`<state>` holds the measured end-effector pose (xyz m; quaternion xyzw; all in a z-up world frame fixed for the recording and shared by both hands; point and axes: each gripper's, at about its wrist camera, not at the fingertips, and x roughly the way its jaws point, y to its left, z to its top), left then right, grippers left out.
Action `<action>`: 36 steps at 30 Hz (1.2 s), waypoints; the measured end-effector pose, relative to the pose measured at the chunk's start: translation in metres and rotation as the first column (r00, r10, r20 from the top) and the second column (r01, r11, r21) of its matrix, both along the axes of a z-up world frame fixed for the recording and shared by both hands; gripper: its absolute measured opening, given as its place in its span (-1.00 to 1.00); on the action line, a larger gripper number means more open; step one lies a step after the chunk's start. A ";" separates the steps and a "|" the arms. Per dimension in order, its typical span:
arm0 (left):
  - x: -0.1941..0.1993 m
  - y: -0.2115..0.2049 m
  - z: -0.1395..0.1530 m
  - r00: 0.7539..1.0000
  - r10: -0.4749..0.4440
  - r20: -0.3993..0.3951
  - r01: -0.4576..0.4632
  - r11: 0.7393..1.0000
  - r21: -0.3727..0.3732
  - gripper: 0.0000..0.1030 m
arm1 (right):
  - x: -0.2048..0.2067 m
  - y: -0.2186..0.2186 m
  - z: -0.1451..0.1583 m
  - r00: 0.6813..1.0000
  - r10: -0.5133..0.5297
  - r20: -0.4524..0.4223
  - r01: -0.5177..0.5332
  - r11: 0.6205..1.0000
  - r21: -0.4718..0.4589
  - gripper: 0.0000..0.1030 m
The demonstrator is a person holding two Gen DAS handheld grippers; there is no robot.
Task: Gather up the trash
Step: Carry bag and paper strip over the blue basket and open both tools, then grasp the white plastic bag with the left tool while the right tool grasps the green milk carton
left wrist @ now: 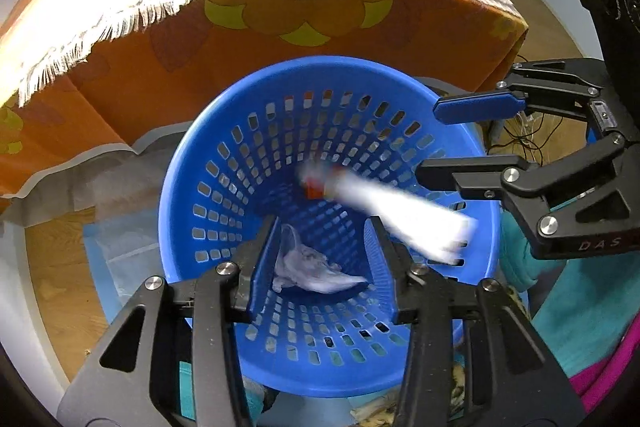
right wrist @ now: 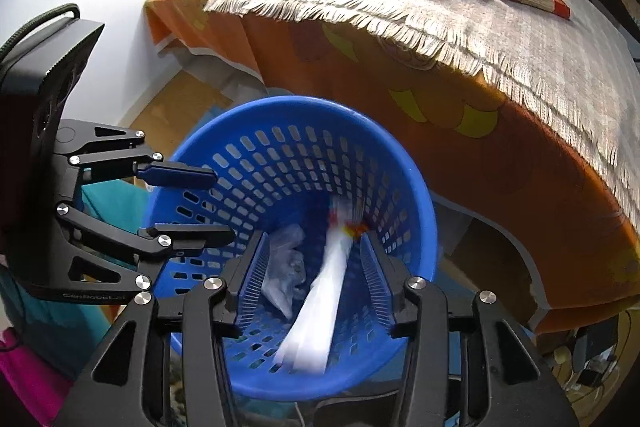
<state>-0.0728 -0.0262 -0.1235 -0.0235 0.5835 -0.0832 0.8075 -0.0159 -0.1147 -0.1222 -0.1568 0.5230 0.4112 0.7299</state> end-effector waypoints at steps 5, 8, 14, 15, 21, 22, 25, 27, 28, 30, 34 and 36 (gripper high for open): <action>0.000 0.001 -0.001 1.000 0.004 -0.001 -0.004 1.000 0.011 0.07 | 0.003 -0.003 -0.002 1.000 -0.021 -0.005 0.021 1.000 -0.015 -0.02; 0.000 0.002 0.000 1.000 0.009 0.005 -0.009 1.000 0.014 0.10 | 0.004 -0.005 -0.001 0.999 -0.032 -0.005 0.032 0.999 -0.013 0.02; 0.001 0.002 -0.001 1.000 0.016 0.005 -0.016 1.000 0.020 0.11 | 0.006 -0.006 -0.001 0.999 -0.046 0.002 0.046 0.999 -0.023 0.19; 0.000 0.002 -0.001 1.000 0.015 0.004 -0.015 1.000 0.022 0.16 | 0.007 -0.006 -0.001 0.999 -0.048 0.003 0.048 0.999 -0.023 0.19; 0.002 0.003 0.000 1.000 0.010 -0.001 -0.010 1.000 0.019 0.33 | 0.016 -0.009 0.002 0.996 -0.086 0.017 0.086 0.996 -0.037 0.21; 0.003 0.004 0.000 1.000 0.012 -0.003 -0.012 1.000 0.015 0.33 | 0.020 -0.010 0.004 0.995 -0.101 0.020 0.102 0.994 -0.041 0.25; 0.008 0.007 0.003 1.000 0.020 -0.006 -0.020 1.000 0.010 0.33 | 0.030 -0.014 0.010 0.989 -0.143 0.025 0.144 0.989 -0.031 0.36; 0.012 0.009 0.008 1.000 0.026 -0.004 -0.026 1.000 0.004 0.33 | 0.037 -0.017 0.015 0.985 -0.168 0.028 0.169 0.985 -0.020 0.36; 0.015 0.010 0.011 1.000 0.031 0.000 -0.031 1.000 0.000 0.33 | 0.041 -0.018 0.018 0.983 -0.180 0.031 0.180 0.983 -0.014 0.36; 0.021 0.015 0.019 0.999 0.047 0.012 -0.047 0.999 -0.013 0.33 | 0.048 -0.020 0.023 0.979 -0.202 0.039 0.202 0.979 -0.003 0.36; 0.036 0.025 0.038 0.996 0.078 0.048 -0.077 0.997 -0.027 0.33 | 0.063 -0.026 0.033 0.968 -0.247 0.032 0.246 0.969 0.030 0.36; 0.047 0.031 0.049 0.993 0.089 0.071 -0.088 0.996 -0.027 0.33 | 0.071 -0.030 0.038 0.962 -0.270 0.033 0.268 0.962 0.052 0.36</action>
